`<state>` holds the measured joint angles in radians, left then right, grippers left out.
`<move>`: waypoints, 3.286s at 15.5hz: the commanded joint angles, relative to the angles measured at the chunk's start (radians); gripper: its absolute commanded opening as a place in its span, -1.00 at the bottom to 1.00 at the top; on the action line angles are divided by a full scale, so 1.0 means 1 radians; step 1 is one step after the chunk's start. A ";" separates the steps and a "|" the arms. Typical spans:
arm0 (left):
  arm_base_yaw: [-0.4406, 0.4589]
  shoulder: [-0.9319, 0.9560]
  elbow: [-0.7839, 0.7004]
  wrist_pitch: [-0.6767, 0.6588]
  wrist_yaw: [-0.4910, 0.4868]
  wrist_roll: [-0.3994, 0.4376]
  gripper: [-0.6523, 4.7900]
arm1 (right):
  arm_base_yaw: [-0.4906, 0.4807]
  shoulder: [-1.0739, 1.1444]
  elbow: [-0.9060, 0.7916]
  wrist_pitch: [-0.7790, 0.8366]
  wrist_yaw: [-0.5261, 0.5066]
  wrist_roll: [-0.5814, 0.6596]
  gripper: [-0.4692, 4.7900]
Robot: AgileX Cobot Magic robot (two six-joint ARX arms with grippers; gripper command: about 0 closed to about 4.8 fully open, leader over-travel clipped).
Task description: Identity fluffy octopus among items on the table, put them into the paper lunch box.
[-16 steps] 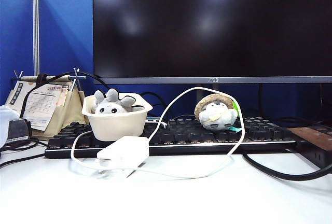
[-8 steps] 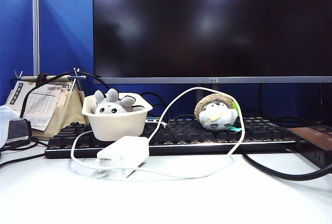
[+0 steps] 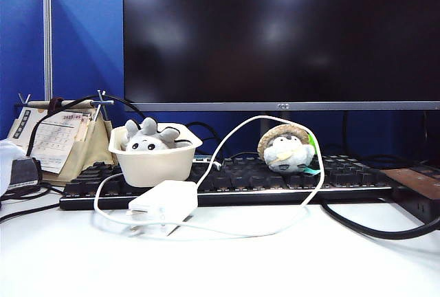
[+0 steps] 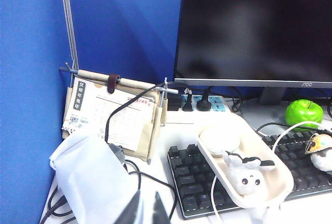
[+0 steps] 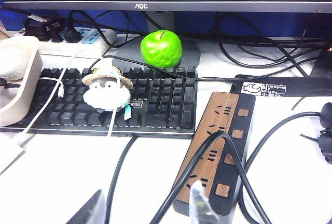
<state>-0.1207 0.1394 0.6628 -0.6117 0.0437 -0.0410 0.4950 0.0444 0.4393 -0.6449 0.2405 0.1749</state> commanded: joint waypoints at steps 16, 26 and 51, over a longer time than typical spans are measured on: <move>0.007 -0.001 -0.380 0.462 -0.001 0.112 -0.65 | 0.000 0.000 0.002 0.014 0.004 0.001 -0.01; 0.131 -0.002 -0.407 0.534 -0.013 0.112 -0.65 | 0.000 0.000 0.002 0.014 0.004 0.001 -0.01; 0.131 -0.136 -0.655 0.695 0.003 0.000 -0.65 | 0.000 -0.002 0.002 0.014 0.004 0.001 -0.01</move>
<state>0.0097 0.0055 0.0071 0.0704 0.0483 -0.0319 0.4950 0.0425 0.4389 -0.6453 0.2413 0.1749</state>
